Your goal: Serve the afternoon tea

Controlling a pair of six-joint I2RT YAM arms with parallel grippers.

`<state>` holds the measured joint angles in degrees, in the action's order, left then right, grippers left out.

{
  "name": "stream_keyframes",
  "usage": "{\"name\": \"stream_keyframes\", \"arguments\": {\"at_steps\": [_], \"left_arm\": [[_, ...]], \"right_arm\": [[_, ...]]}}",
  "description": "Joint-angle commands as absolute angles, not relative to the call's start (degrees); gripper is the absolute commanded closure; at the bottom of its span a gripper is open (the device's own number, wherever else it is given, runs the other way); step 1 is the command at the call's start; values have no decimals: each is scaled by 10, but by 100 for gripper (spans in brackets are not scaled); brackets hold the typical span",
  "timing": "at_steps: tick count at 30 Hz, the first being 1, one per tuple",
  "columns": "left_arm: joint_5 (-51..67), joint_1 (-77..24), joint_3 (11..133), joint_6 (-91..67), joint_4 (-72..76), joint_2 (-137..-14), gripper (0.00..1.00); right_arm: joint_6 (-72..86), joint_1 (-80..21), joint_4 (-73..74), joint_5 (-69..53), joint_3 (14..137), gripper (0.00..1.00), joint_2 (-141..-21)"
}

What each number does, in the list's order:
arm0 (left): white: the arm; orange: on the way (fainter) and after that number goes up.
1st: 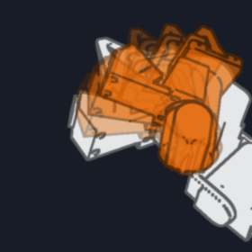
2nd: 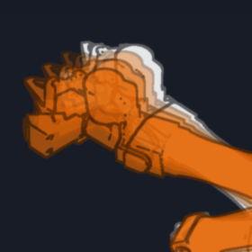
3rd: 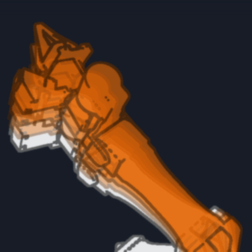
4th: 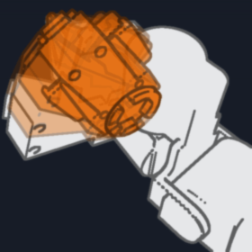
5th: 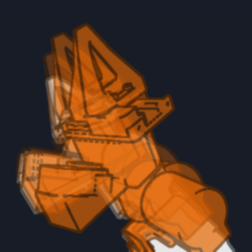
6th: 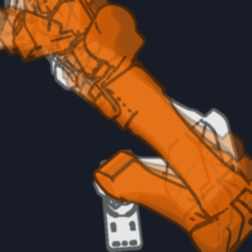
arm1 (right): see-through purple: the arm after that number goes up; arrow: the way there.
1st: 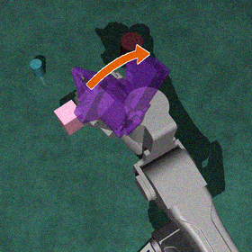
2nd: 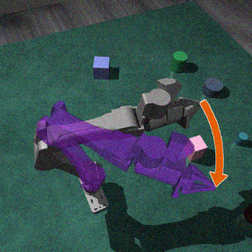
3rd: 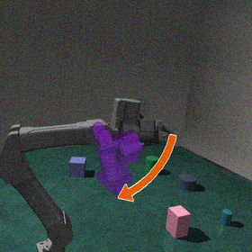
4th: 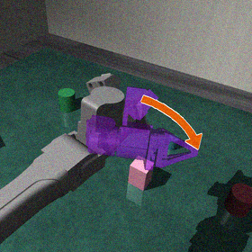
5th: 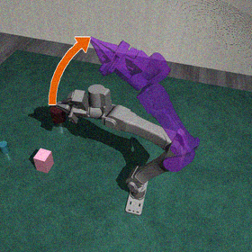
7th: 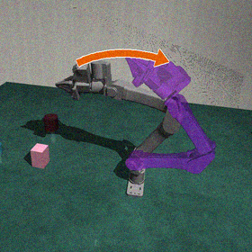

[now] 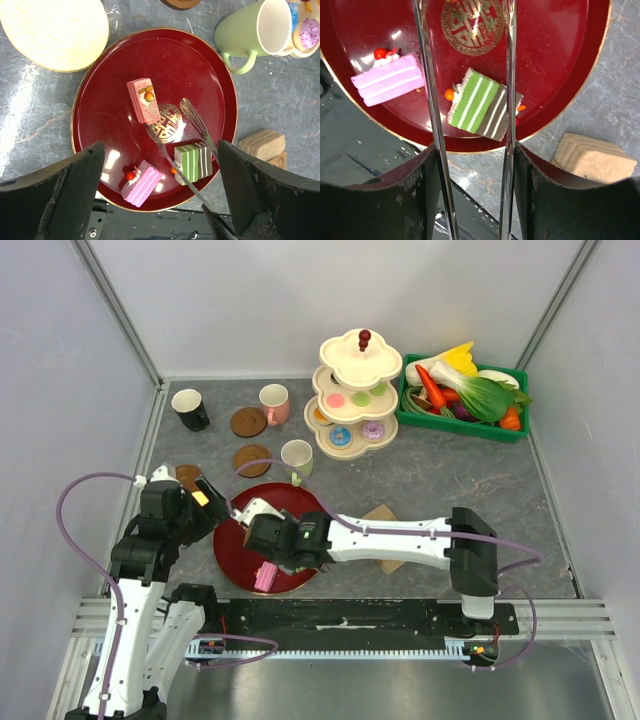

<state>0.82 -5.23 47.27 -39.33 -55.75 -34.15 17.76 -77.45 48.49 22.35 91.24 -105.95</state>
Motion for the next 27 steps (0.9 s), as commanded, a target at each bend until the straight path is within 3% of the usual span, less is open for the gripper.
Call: {"name": "stream_keyframes", "arguments": {"at_steps": [1, 27], "left_arm": [[-22, -52, 495, -369, -570, -343, 1], [-34, -52, 482, -353, -557, -345, 1]], "right_arm": [[201, -788, 461, 258, 967, 39, -1085], [206, -795, 478, 285, 1027, 41, -1201]]}}
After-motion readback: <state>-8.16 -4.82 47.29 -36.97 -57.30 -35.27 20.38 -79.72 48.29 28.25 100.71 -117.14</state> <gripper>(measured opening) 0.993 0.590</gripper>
